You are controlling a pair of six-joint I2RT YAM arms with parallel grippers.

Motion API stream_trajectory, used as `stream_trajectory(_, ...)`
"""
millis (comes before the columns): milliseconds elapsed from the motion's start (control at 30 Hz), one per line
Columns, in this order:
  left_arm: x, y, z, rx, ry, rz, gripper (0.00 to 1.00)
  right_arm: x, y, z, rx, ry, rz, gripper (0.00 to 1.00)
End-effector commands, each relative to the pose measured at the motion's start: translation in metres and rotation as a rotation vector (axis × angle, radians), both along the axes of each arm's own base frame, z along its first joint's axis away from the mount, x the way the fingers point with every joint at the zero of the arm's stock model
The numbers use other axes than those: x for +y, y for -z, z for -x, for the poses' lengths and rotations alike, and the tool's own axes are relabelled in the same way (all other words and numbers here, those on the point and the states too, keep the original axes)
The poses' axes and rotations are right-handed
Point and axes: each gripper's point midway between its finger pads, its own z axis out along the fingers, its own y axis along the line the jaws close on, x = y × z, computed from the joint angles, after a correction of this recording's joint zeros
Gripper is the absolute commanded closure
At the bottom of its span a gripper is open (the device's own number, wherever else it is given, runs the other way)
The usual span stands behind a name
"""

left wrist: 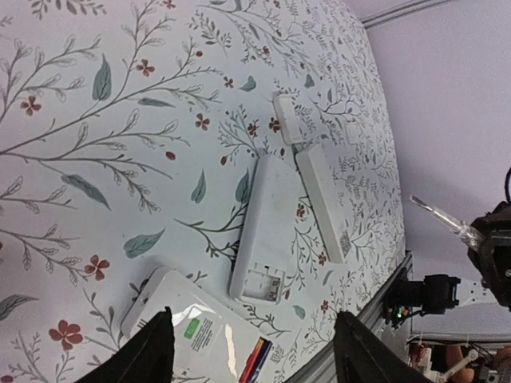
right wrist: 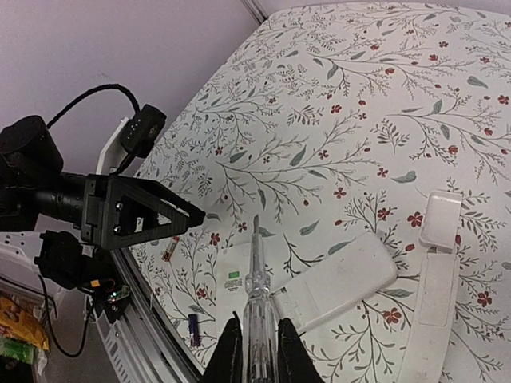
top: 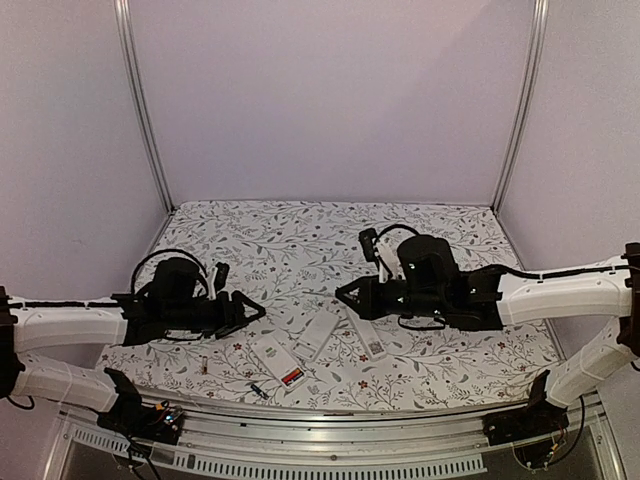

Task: Unload the batteries from the remote control
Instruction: Hold the remote control without the battery cover at the corner of the board.

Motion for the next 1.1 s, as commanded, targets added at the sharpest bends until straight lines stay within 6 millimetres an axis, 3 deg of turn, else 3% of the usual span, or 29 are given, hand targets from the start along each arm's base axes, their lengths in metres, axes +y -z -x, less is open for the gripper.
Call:
stream_trajectory(0,0.010,0.045,0.019,0.144,-0.015,-0.077,0.34,-0.009,0.062,0.024,0.113,-0.100,0.188,1.00)
stream_trajectory(333,0.002,0.075,0.039,0.238,0.019,-0.104,0.43,0.006,0.088,0.044,0.098,-0.214,0.343,1.00)
stream_trajectory(700,0.000,0.086,0.044,0.265,0.032,-0.122,0.55,0.017,0.086,0.060,0.056,-0.295,0.359,1.00)
stream_trajectory(1067,0.004,0.074,0.040,0.207,0.013,-0.183,0.55,0.022,0.079,0.081,0.032,-0.383,0.390,1.00)
